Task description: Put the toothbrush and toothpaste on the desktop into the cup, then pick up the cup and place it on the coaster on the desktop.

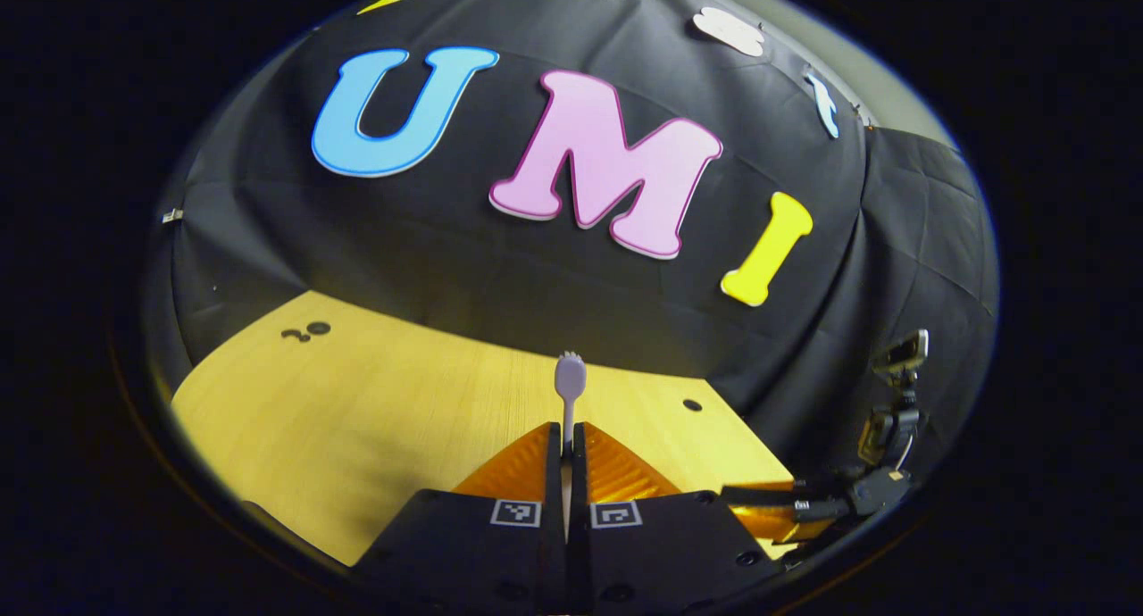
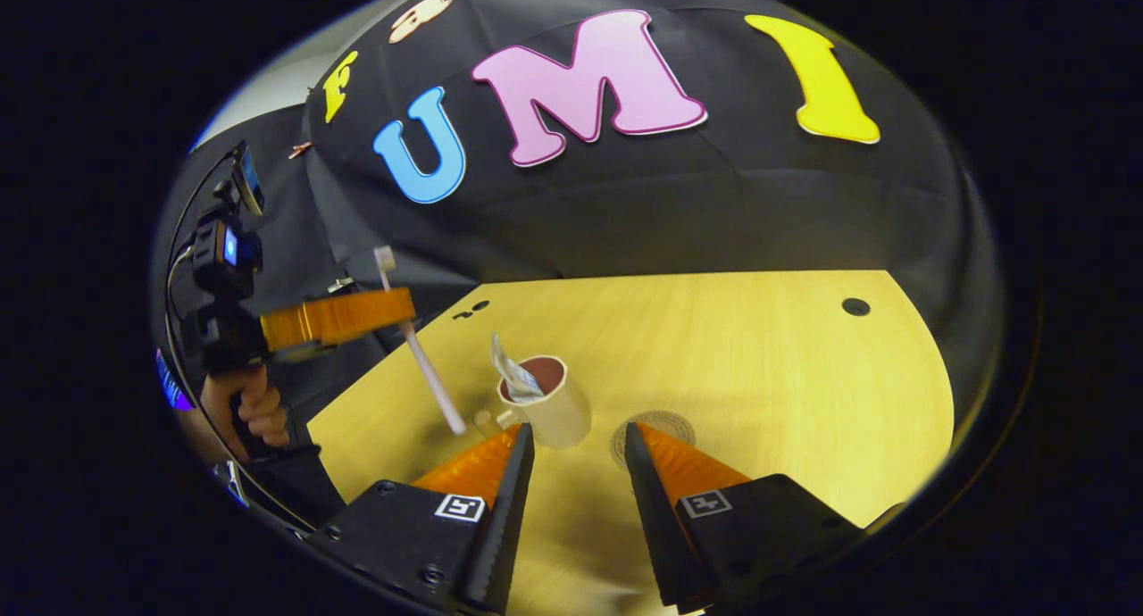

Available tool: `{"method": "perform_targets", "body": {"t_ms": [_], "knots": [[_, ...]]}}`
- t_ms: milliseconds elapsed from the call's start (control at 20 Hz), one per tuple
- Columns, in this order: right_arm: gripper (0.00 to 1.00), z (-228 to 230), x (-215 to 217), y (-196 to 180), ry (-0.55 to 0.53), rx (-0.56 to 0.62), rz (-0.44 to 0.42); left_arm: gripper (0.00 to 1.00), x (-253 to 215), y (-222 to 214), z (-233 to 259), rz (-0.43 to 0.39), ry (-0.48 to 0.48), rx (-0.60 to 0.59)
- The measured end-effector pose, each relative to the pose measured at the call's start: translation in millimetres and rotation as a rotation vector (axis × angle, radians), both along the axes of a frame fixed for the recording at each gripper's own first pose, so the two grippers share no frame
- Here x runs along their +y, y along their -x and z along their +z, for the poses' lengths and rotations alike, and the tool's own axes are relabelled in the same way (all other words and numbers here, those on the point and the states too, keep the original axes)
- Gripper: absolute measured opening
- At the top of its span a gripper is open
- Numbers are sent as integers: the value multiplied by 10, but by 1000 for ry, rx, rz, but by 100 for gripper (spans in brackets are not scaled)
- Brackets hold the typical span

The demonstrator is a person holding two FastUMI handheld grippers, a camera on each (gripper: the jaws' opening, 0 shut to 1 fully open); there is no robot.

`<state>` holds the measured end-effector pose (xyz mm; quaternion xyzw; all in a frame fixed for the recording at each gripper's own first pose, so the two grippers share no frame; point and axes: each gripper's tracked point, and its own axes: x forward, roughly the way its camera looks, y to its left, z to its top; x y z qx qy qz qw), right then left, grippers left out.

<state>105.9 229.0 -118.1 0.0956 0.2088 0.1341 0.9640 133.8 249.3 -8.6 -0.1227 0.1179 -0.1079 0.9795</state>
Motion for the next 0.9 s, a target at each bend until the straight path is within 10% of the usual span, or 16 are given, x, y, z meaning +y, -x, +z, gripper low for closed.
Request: {"method": "perform_targets", "body": {"t_ms": [900], "knots": [[64, -244, -482, 747, -52, 105, -218, 6, -157, -787, -619, -11, -127, -55]]}}
